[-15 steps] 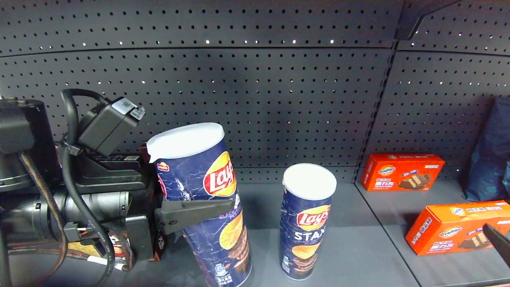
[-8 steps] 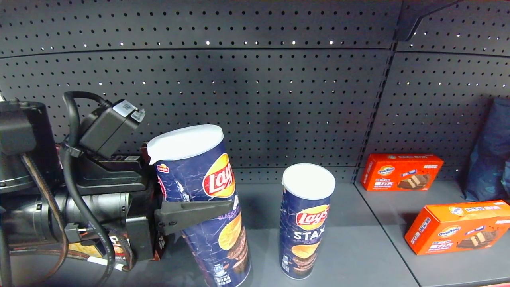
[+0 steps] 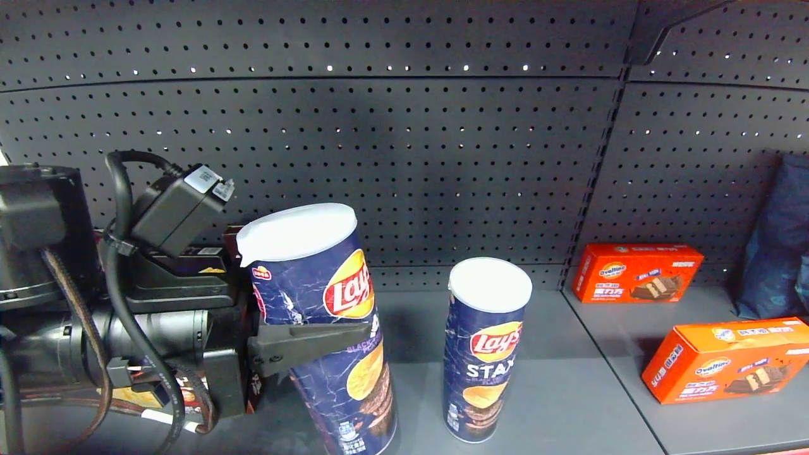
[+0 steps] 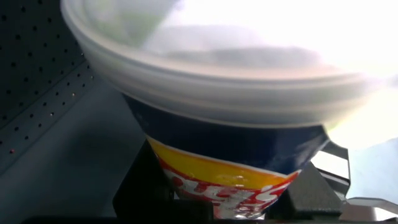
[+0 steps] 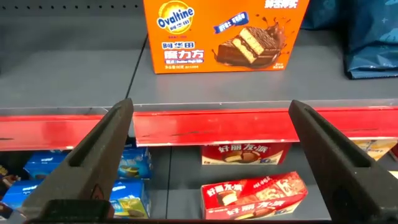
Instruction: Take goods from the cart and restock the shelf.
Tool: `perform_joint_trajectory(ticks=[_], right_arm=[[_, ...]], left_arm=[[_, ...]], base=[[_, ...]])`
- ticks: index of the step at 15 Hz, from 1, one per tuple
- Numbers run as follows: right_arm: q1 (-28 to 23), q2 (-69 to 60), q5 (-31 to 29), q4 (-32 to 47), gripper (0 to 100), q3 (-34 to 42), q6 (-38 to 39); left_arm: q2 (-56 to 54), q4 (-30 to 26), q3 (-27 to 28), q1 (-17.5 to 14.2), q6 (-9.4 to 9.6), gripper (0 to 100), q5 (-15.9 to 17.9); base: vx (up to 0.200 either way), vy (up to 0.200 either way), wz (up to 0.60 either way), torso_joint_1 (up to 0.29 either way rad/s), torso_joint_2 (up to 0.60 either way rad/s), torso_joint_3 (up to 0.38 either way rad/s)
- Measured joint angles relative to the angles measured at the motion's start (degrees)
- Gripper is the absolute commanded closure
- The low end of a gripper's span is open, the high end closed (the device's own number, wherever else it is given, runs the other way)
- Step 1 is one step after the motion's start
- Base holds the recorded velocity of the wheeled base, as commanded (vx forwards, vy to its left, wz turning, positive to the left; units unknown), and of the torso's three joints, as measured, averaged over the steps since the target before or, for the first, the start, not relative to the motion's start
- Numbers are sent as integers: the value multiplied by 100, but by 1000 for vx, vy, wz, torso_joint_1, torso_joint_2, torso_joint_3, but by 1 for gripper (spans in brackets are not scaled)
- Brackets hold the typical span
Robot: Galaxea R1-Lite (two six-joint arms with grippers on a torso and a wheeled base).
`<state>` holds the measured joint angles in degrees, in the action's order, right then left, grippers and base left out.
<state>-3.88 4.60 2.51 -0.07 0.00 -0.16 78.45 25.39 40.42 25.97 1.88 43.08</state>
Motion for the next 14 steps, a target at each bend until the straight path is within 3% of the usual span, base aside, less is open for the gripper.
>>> perform_joint_trajectory(ticks=[5, 8, 14], right_arm=[[0, -9, 0, 0, 0, 0, 0], [2, -9, 0, 0, 0, 0, 0], [2, -9, 2, 0, 0, 0, 0]], left_arm=[[5, 17, 59, -37, -18, 100, -224], [55, 37, 95, -85, 6, 100, -1041], [730, 444, 475, -1, 222, 100, -1095]], base=[[0, 0, 0, 0, 0, 0], [0, 0, 0, 0, 0, 0], [0, 0, 0, 0, 0, 0]])
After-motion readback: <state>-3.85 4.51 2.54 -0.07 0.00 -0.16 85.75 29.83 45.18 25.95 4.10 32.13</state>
